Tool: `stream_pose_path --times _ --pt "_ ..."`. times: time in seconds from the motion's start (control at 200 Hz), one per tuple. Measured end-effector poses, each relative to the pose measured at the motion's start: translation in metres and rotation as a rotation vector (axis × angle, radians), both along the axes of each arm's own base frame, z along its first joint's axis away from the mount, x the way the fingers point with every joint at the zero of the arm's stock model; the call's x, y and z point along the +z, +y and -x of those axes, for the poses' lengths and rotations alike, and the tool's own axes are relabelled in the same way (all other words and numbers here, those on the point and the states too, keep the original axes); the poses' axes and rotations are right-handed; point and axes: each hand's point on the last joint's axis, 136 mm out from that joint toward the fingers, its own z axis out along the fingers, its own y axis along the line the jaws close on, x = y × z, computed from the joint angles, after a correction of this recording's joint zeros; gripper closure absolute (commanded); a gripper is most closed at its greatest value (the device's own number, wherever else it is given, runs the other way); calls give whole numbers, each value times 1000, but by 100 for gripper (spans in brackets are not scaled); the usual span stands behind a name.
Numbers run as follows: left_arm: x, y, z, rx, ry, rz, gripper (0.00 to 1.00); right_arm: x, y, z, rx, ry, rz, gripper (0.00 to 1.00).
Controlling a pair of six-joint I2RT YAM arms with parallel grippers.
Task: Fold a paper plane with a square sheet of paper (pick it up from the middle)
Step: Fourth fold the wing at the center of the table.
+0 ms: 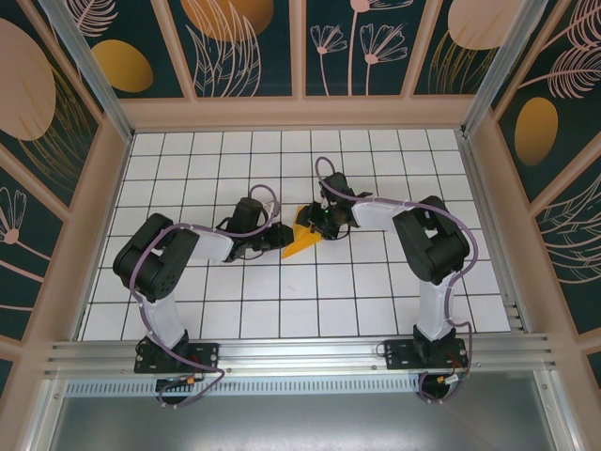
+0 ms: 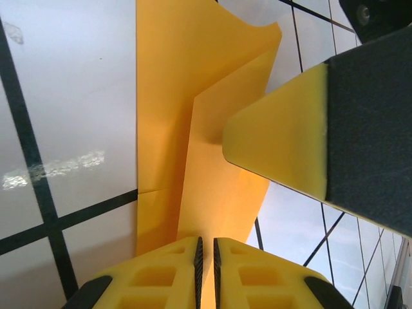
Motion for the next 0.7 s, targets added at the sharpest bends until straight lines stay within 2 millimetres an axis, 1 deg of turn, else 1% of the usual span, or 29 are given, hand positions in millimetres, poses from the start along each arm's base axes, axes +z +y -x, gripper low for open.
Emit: stream_pose_path --times 0.21,0.295,0.405,0.47,0.701 --pt "-3 3 -1 13 2 -18 83 0 0 1 16 -16 2 48" --pt "-4 3 -1 13 4 -21 83 0 0 1 19 -21 4 51" --pt "-4 3 0 12 4 -24 83 -2 -3 1 16 -22 15 59" --pt "-4 4 0 11 5 -25 83 -3 -4 1 12 -21 23 61" --pt "-5 4 1 7 7 -32 82 -6 -6 2 8 -7 42 66"
